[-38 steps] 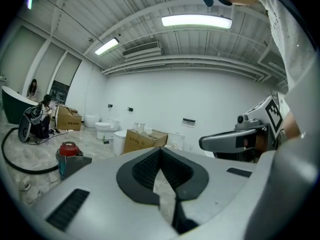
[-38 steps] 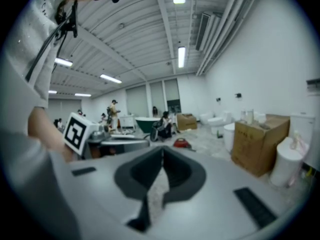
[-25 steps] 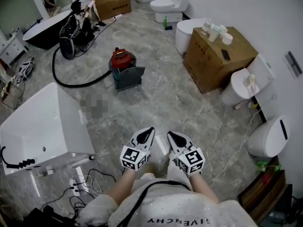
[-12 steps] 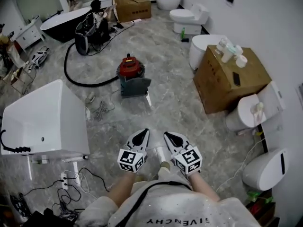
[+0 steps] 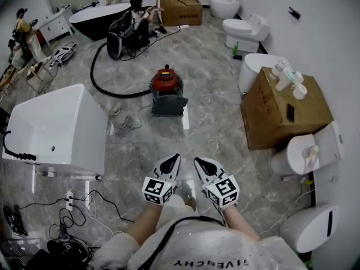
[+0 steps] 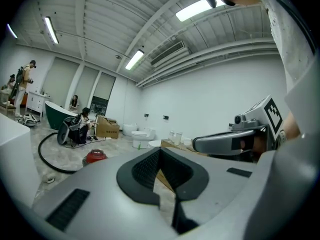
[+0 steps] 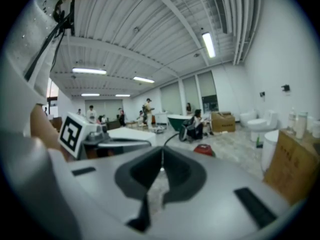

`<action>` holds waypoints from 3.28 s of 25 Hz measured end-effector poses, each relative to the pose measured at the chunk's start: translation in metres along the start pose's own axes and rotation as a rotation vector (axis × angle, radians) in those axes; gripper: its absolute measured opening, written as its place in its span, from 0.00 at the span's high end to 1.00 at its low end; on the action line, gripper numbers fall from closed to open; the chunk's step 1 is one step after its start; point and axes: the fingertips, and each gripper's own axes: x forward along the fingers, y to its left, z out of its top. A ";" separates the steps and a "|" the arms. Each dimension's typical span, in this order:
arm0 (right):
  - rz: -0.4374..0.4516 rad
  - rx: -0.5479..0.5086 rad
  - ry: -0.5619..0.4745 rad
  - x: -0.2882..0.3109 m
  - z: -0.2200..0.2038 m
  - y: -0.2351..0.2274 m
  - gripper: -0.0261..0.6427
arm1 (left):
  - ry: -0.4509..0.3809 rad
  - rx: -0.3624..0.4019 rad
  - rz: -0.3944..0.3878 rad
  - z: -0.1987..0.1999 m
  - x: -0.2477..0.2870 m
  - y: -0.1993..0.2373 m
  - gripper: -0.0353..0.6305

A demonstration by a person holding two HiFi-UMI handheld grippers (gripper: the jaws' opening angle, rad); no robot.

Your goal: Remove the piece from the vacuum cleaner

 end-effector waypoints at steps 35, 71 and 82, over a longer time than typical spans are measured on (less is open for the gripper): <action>0.107 0.018 0.144 0.216 0.027 -0.133 0.94 | 0.041 -0.042 0.065 0.025 0.182 0.191 0.91; 0.235 0.049 0.234 0.361 0.025 -0.225 0.94 | 0.138 -0.099 0.213 0.005 0.269 0.312 0.91; 0.256 0.088 0.289 0.412 0.009 -0.296 0.94 | 0.197 -0.116 0.225 -0.013 0.354 0.352 0.91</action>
